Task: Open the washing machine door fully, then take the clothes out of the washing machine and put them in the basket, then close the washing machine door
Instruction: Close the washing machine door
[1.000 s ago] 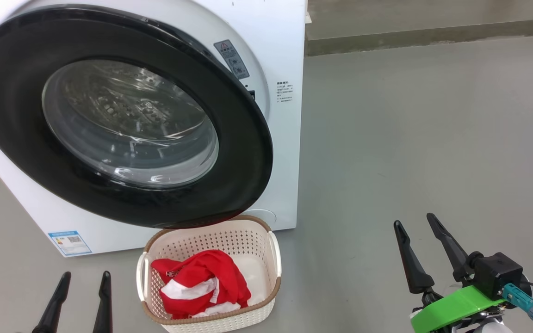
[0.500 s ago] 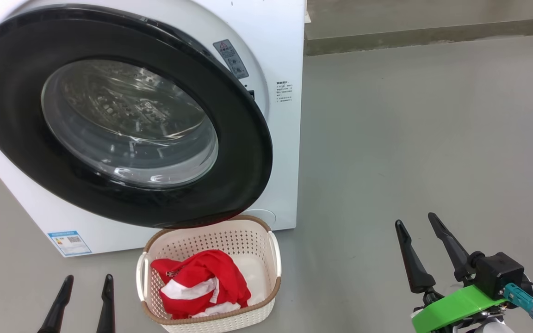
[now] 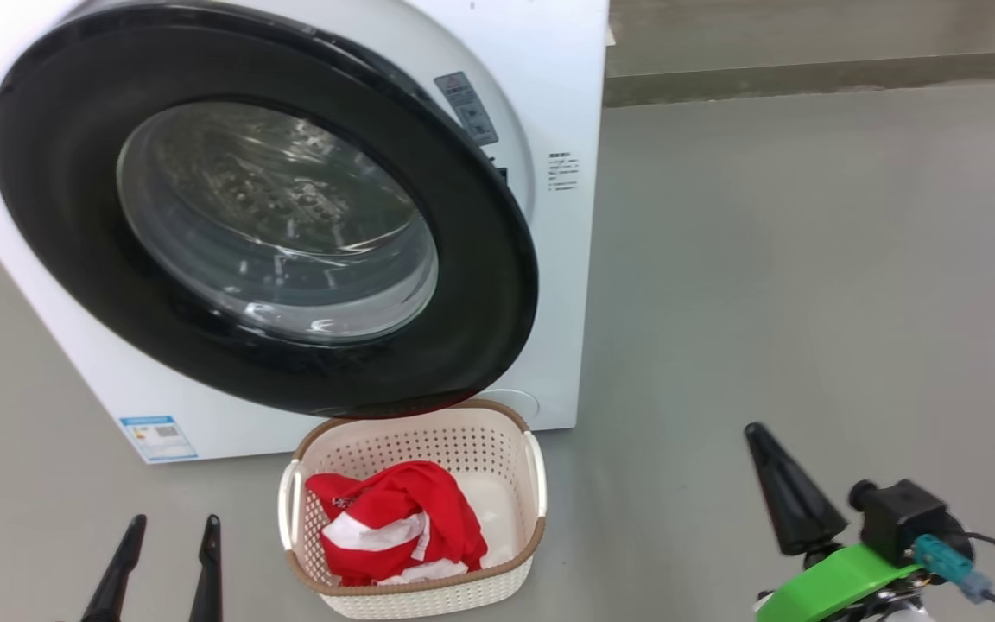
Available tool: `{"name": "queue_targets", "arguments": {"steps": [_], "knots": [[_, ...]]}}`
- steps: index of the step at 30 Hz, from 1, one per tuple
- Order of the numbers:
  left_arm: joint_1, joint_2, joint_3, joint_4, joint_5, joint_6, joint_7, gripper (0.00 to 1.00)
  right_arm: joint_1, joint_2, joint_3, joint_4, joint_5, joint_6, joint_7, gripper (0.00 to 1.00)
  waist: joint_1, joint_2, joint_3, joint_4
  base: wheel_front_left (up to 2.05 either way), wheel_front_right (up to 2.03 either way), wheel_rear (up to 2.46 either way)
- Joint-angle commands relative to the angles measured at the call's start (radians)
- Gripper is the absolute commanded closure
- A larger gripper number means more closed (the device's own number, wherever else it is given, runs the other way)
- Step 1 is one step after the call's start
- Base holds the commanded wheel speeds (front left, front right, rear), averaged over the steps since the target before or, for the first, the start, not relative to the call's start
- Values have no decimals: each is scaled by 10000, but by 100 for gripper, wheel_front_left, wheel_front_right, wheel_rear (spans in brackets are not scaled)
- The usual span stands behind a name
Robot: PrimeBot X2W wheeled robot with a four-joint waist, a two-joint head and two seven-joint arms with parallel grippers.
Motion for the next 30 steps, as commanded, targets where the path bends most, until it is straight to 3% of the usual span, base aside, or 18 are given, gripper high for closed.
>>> {"name": "queue_targets", "arguments": {"steps": [1, 11, 20, 30], "knots": [[-362, 190, 263, -235, 87, -53, -120, 0, -450, -91, 297, -177, 138, 63, -65, 100, 0, 0, 23, 131, 0, 0, 0], [-524, 255, -61, -250, 143, -54, -120, 0, -1954, -471, 1704, 1057, 744, 63, -65, 100, 0, 0, 245, 1042, 0, 0, 0], [-905, 185, -480, -280, 74, -55, -120, 0, -3108, -422, 2191, 2065, 793, 63, -65, 100, 0, 0, 557, 2049, 0, 0, 0], [-1443, 11, -1042, -373, -23, -55, -120, 0, -4602, -809, 2554, 2747, 993, 63, -65, 100, 0, 0, 1342, 3078, 0, 0, 0]]}}
